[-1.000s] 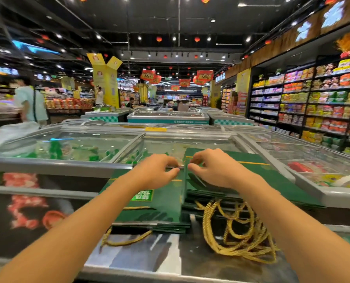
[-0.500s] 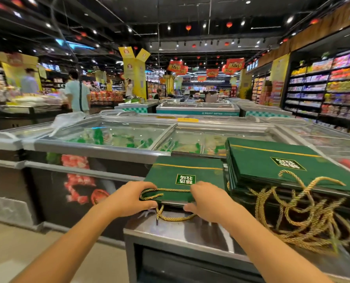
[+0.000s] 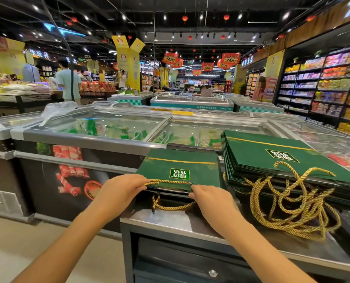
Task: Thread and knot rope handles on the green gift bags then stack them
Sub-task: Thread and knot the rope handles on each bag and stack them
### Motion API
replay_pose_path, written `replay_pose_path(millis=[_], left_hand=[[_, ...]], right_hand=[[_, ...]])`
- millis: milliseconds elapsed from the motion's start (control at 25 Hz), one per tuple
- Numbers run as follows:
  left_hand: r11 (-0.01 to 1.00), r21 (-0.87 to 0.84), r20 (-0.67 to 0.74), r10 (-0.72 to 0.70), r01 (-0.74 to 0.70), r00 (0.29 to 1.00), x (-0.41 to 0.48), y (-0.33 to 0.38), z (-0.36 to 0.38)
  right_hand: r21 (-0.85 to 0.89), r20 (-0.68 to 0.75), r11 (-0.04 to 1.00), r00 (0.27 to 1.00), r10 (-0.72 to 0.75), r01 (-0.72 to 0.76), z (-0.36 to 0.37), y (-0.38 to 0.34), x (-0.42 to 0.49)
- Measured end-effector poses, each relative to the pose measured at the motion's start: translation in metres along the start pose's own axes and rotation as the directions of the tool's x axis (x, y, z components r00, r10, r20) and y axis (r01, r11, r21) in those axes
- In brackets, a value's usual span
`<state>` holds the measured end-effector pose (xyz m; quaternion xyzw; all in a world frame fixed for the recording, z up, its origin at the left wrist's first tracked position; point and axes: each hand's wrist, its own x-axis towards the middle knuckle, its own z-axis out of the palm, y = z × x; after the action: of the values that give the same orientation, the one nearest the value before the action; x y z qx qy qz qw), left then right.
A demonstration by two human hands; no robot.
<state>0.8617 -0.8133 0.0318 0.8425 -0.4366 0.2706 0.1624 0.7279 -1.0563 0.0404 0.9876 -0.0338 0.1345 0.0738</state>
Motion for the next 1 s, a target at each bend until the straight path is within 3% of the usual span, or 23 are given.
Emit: replay_pose_path(millis=[80,160,240,360,480,600,720,840,1000], left_hand=[[0.999,-0.011,-0.082,0.033,-0.034,0.996,-0.021,0.01,-0.012],[0.999,-0.007,-0.12,0.04,-0.041,0.992,-0.047,0.023,-0.022],[0.999,-0.011,-0.132,0.032,-0.034,0.991,-0.077,0.035,-0.027],[0.999,-0.046,-0.1,0.012,-0.017,0.995,-0.111,0.05,-0.022],[0.995,-0.099,-0.013,-0.011,0.009,1.0,-0.119,0.057,-0.018],[0.978,-0.19,0.05,-0.081,0.089,0.995,-0.113,0.066,-0.029],[0.957,-0.262,0.038,-0.121,0.127,0.992,-0.092,0.08,-0.039],[0.962,-0.268,0.071,-0.037,0.055,0.997,-0.056,0.092,-0.036],[0.974,-0.226,0.276,0.085,-0.022,0.957,-0.004,0.112,-0.01]], right_hand=[[0.007,-0.172,0.995,0.98,-0.101,0.104,0.005,0.0,-0.019],[-0.01,-0.359,0.981,0.915,-0.186,0.196,0.015,0.002,-0.045],[0.01,-0.431,0.965,0.872,-0.233,0.263,0.021,0.0,-0.072],[0.11,-0.407,0.945,0.881,-0.241,0.309,0.023,0.001,-0.105],[0.316,-0.345,0.919,0.931,-0.122,0.237,0.018,0.014,-0.109],[0.551,-0.288,0.818,0.958,0.0,0.166,0.015,0.035,-0.106],[0.668,-0.243,0.727,0.97,0.008,0.161,0.019,0.047,-0.108],[0.733,-0.177,0.667,0.984,-0.003,0.134,0.02,0.053,-0.107],[0.808,-0.111,0.582,0.994,0.006,0.086,0.017,0.064,-0.11]])
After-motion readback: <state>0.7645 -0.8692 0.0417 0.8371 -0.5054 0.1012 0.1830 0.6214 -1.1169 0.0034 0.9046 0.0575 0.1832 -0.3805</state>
